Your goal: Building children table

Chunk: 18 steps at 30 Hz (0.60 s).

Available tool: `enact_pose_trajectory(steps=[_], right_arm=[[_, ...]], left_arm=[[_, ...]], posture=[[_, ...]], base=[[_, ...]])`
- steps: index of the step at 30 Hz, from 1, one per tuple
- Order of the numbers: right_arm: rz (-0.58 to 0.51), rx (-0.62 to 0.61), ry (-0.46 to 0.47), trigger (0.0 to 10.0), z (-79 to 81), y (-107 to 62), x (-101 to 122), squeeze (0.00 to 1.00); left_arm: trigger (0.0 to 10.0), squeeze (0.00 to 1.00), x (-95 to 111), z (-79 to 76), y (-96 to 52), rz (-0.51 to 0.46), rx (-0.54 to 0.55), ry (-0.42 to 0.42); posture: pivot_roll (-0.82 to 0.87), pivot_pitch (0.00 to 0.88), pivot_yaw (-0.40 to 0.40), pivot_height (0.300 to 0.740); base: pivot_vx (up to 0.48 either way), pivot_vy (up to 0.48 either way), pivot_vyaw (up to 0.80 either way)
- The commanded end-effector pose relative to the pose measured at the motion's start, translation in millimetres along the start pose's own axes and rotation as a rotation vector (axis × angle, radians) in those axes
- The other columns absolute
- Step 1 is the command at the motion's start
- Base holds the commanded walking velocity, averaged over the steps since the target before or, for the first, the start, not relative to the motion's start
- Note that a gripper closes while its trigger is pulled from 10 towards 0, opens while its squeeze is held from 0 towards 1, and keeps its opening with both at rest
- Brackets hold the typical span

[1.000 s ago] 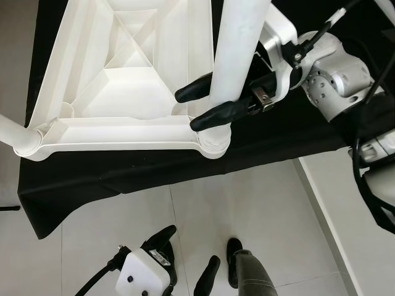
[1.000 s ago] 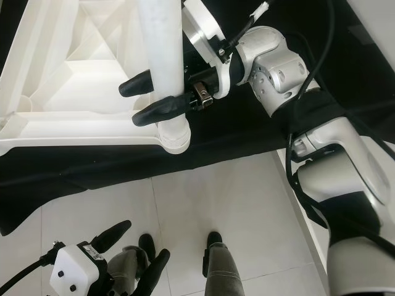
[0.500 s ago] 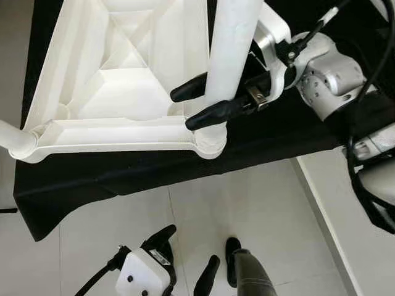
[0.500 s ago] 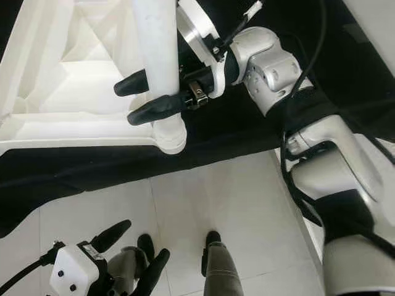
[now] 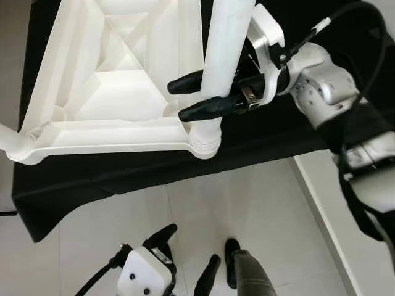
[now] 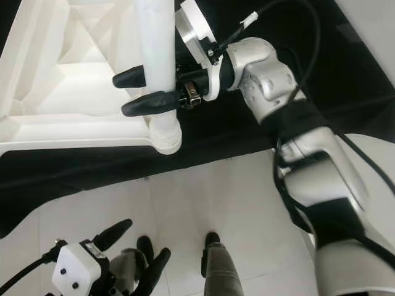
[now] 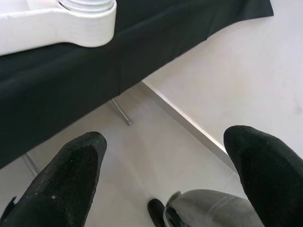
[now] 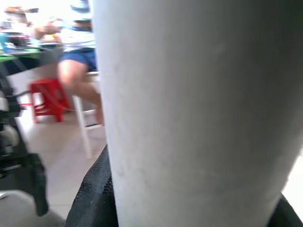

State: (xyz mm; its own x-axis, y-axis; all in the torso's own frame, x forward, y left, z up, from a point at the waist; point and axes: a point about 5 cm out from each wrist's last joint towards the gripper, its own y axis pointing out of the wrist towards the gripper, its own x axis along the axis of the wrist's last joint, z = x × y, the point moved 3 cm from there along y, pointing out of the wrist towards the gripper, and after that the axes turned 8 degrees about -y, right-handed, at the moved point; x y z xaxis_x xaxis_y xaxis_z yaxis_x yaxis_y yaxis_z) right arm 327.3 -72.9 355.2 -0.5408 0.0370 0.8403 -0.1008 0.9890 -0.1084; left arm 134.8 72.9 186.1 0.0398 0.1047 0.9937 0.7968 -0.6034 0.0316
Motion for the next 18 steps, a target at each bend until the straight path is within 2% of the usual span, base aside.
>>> enact_pose_trajectory(steps=[1, 3, 6, 7, 8, 10, 11, 13, 14, 16, 18], right_arm=[[0.233, -0.077, 0.134, 10.0, 11.2, -14.1, -53.3, 0.00], [0.253, -0.120, 0.152, 10.0, 11.8, -16.3, -55.1, 0.00], [0.328, -0.272, 0.210, 10.0, 14.2, -17.2, -64.7, 0.00], [0.328, -0.272, 0.210, 10.0, 14.2, -17.2, -64.7, 0.00], [0.346, -0.324, 0.229, 10.0, 14.3, -16.8, -68.1, 0.00], [0.386, -0.533, 0.283, 10.0, 16.9, -12.4, -78.7, 0.00], [0.386, -0.533, 0.283, 10.0, 16.9, -12.4, -78.7, 0.00], [0.454, -0.770, 0.348, 10.0, 29.7, -11.5, -92.8, 0.00], [0.441, -0.846, 0.397, 10.0, 38.5, -8.0, -98.4, 0.00], [0.441, -0.846, 0.397, 10.0, 38.5, -8.0, -98.4, 0.00], [0.408, -0.955, 0.426, 10.0, 46.4, -2.5, -103.5, 0.00]], left_arm=[[10.0, 0.00, -7.6, -0.2, -1.6, 0.039, 0.001, -0.016], [10.0, 0.00, -6.7, -0.3, -1.6, 0.037, -0.001, -0.016], [10.0, 0.00, -7.1, 0.7, 1.4, 0.030, -0.006, -0.015], [10.0, 0.00, -7.1, 0.7, 1.4, 0.030, -0.006, -0.015], [10.0, 0.00, -7.7, 1.2, 2.4, 0.029, -0.006, -0.015], [10.0, 0.00, -8.5, 2.4, 4.1, 0.027, -0.006, -0.013], [10.0, 0.00, -8.5, 2.4, 4.1, 0.027, -0.006, -0.013], [10.0, 0.00, -8.6, 4.3, 5.7, 0.024, -0.004, -0.010], [10.0, 0.00, -8.4, 5.1, 6.5, 0.022, -0.002, -0.009], [10.0, 0.00, -8.4, 5.1, 6.5, 0.022, -0.002, -0.009], [10.0, 0.00, -8.5, 6.6, 7.9, 0.019, -0.001, -0.006]], posture=[[0.04, 0.485, 0.050, 0.740], [0.03, 0.482, 0.049, 0.740], [0.00, 0.471, 0.040, 0.740], [0.00, 0.471, 0.040, 0.740], [0.00, 0.466, 0.033, 0.740], [-0.01, 0.461, 0.026, 0.740], [-0.01, 0.461, 0.026, 0.740], [-0.02, 0.459, 0.022, 0.740], [-0.02, 0.459, 0.025, 0.740], [-0.02, 0.459, 0.025, 0.740], [-0.01, 0.452, 0.034, 0.740]], base=[[0.000, 0.000, 0.00], [0.000, 0.000, 0.00], [0.000, 0.000, 0.00], [0.000, 0.000, 0.00], [0.000, 0.000, 0.00], [0.000, 0.000, 0.00], [0.000, 0.000, 0.00], [0.000, 0.000, 0.00], [0.000, 0.000, 0.00], [0.000, 0.000, 0.00], [0.000, 0.000, 0.00]])
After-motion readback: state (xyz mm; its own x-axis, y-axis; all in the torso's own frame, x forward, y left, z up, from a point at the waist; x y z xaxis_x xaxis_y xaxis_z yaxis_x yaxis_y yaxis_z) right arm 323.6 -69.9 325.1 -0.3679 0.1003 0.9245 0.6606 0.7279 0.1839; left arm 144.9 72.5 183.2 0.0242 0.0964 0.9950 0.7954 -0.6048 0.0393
